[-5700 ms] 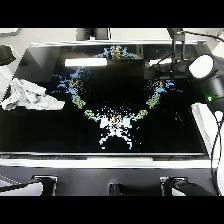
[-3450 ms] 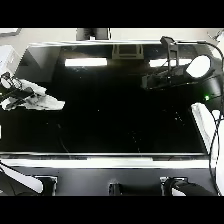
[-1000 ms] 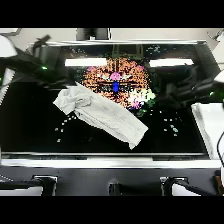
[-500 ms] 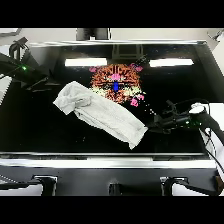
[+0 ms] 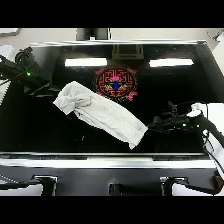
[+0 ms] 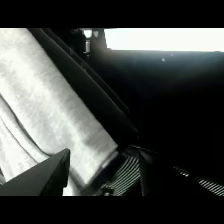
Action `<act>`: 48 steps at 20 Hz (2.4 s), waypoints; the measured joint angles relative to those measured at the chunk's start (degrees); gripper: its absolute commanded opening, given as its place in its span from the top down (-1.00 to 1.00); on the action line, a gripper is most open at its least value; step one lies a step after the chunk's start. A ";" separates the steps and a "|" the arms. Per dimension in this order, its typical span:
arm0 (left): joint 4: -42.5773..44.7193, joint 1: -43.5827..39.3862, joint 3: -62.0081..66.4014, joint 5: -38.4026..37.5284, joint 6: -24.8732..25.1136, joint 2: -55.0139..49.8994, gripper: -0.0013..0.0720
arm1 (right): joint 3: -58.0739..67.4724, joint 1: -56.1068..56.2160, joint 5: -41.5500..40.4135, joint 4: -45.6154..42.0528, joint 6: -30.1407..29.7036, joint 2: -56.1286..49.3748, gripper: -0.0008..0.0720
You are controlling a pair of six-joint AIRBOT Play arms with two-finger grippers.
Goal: Fold the clothes and pants, and hang the long-sleeved shirts on hangers.
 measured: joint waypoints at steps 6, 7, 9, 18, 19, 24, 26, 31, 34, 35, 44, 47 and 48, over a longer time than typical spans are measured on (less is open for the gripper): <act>0.07 0.09 -0.44 0.63 0.00 0.00 -0.51 | -0.11 0.00 2.10 4.87 -3.34 -4.90 0.23; 0.22 0.13 -0.48 0.70 0.00 0.00 -0.51 | -0.11 0.02 1.92 4.96 -3.58 -5.25 0.47; 0.87 0.63 -0.59 1.14 0.02 0.00 -0.52 | -0.20 0.02 1.11 4.87 -4.09 -5.66 0.87; -7.17 17.66 -15.67 14.23 11.47 -0.72 -0.74 | -0.17 0.02 3.91 8.50 -6.80 -5.60 0.87; -10.64 20.26 -18.71 16.87 14.19 -1.53 -0.74 | -0.17 0.02 5.05 8.76 -6.80 -5.40 0.87; -24.70 27.56 -26.51 23.47 26.32 -9.62 -0.73 | -0.17 0.02 8.52 9.29 -5.42 -3.30 0.87; -29.42 28.04 -27.36 24.39 30.03 -13.31 -0.73 | -0.17 0.02 8.81 9.29 -4.35 -2.38 0.87; -34.27 26.18 -26.56 26.23 34.21 -19.67 -0.70 | -0.17 0.02 8.98 9.33 -1.97 -1.36 0.87; -35.43 24.11 -24.74 27.45 35.08 -21.92 -0.02 | -0.17 0.02 8.98 9.49 -1.27 -1.18 0.87; -35.80 23.45 -24.11 27.89 35.15 -22.47 0.70 | -0.17 0.02 8.98 9.46 -0.90 -1.11 0.87; -38.23 21.09 -13.79 24.96 33.99 -22.80 0.92 | 1.49 0.02 8.46 9.46 -0.44 5.40 0.88; -39.06 20.52 -4.76 23.52 30.88 -20.15 0.92 | 7.19 0.04 5.51 9.55 0.17 10.60 0.88; -39.30 20.24 -0.33 23.34 29.44 -19.12 0.92 | 10.16 0.24 3.96 9.51 0.26 12.07 0.88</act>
